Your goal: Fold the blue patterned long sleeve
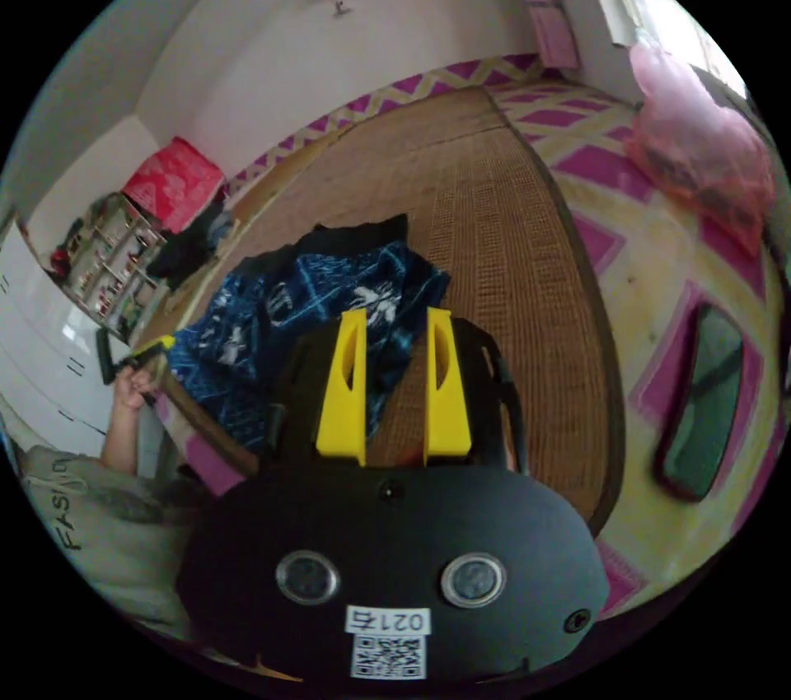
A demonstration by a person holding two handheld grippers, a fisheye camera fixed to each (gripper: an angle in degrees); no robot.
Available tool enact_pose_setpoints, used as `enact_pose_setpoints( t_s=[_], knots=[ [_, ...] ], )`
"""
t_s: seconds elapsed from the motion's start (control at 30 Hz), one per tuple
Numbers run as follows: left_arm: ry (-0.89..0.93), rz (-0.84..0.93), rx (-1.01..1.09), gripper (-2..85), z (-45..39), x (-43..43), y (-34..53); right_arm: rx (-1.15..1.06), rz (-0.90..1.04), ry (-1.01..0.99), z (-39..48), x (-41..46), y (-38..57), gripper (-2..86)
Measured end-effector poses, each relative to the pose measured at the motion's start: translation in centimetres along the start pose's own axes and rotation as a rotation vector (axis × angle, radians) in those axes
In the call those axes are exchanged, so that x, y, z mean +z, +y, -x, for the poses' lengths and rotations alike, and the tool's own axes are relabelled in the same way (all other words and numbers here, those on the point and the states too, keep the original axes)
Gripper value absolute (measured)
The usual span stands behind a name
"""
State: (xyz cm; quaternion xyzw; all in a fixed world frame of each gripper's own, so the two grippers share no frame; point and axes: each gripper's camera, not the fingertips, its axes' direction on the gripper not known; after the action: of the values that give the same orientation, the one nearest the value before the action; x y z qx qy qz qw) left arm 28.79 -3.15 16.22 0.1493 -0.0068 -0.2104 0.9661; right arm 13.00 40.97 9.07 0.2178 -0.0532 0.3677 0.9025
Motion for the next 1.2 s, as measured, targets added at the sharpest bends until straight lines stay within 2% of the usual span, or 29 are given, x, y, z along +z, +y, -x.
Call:
enact_pose_setpoints(
  t_s=[0.07,0.2,0.27,0.4,0.63,0.7,0.77,0.93,1.03,1.2],
  knots=[
    [0.005,0.03,-0.009,7.1,2.3,1.9,-3.6,-0.06,0.103,0.091,-1.0,3.4,-4.3,11.5],
    [0.043,0.021,-0.034,8.4,6.1,4.2,-8.1,-0.052,0.162,-0.107,-3.8,6.2,-8.9,12.7],
    [0.137,0.076,-0.004,8.7,8.0,6.6,-10.9,-0.1,0.162,-0.205,-4.5,7.2,-11.2,13.3],
    [0.196,0.106,0.096,9.7,9.2,10.3,-15.0,-0.177,0.238,-0.257,-4.9,9.8,-14.2,12.8],
    [0.242,0.301,0.245,11.4,11.8,17.1,-20.8,-0.289,0.389,-0.351,-4.0,14.6,-18.7,11.0],
    [0.268,0.323,0.267,10.6,12.4,18.1,-21.7,-0.291,0.417,-0.388,-4.1,15.5,-19.6,9.9],
    [0.377,0.435,0.297,7.5,12.9,19.9,-22.5,-0.293,0.474,-0.436,-3.8,17.3,-20.6,7.1],
    [0.415,0.511,0.313,2.8,14.0,21.6,-24.5,-0.322,0.509,-0.443,-2.9,18.9,-22.0,4.6],
    [0.396,0.501,0.346,0.0,14.4,21.2,-25.7,-0.365,0.494,-0.405,-2.2,18.2,-23.0,3.5],
    [0.363,0.351,0.381,-0.7,15.0,17.8,-28.9,-0.407,0.382,-0.35,-0.8,15.1,-27.0,2.6]
  ],
)
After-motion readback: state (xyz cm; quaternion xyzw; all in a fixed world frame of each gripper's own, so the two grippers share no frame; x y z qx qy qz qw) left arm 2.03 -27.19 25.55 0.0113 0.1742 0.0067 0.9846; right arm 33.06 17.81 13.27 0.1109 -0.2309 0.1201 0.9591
